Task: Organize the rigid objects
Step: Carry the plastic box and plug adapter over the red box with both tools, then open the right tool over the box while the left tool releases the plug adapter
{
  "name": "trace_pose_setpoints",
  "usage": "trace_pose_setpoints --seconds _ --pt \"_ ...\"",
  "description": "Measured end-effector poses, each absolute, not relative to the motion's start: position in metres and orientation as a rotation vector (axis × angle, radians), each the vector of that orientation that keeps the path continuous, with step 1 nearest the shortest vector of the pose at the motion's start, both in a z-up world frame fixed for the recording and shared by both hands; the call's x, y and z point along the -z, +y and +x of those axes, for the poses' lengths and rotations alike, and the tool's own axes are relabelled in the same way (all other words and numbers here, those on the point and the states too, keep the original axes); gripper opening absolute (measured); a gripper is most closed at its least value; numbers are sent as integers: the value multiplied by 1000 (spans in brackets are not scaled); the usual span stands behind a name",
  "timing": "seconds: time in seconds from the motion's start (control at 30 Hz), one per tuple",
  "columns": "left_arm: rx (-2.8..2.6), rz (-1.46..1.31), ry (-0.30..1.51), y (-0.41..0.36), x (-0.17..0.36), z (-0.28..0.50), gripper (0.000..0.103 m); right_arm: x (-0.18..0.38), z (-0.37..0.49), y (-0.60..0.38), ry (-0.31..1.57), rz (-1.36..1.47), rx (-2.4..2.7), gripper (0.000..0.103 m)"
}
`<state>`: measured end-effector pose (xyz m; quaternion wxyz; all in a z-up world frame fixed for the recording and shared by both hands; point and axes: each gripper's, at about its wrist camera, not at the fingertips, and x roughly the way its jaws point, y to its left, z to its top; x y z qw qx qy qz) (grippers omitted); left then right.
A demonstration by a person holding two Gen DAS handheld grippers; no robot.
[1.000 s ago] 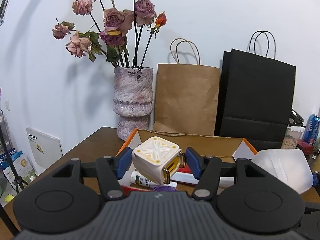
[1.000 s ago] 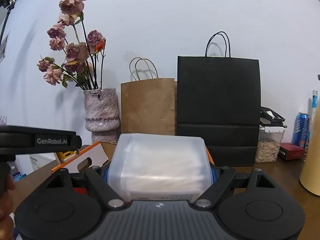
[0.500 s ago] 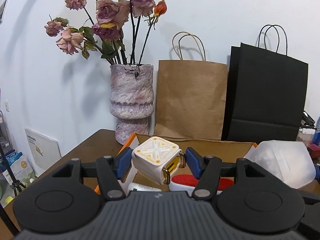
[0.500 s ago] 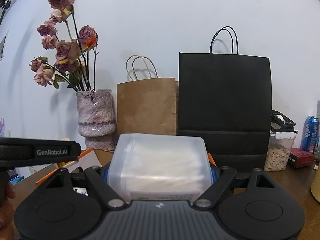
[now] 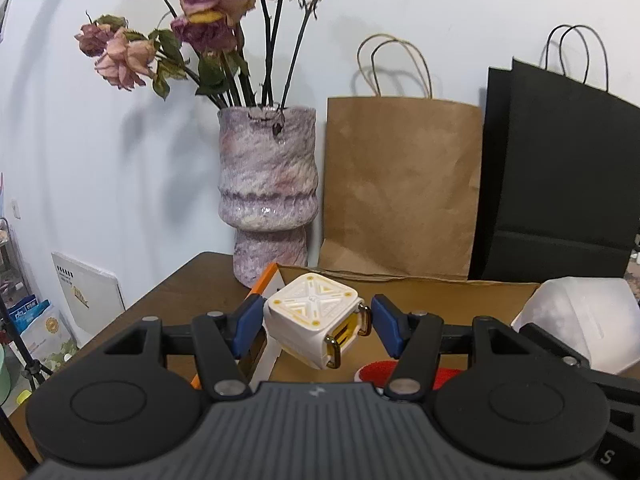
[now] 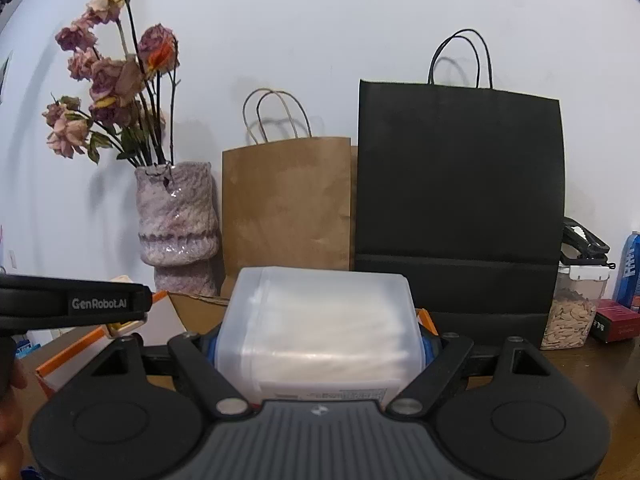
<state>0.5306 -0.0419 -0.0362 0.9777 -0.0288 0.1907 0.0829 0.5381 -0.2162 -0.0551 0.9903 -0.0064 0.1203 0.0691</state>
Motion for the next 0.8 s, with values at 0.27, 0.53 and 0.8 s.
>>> trace_pose_setpoints --seconds 0.27,0.53,0.8 --pt "-179 -48 414 -39 43 550 61 61 559 -215 272 -31 -130 82" --pt "-184 -24 421 -41 47 552 88 65 567 -218 332 -24 -122 97" --pt "-203 -23 414 -41 44 551 103 64 564 -216 330 -40 -113 103"
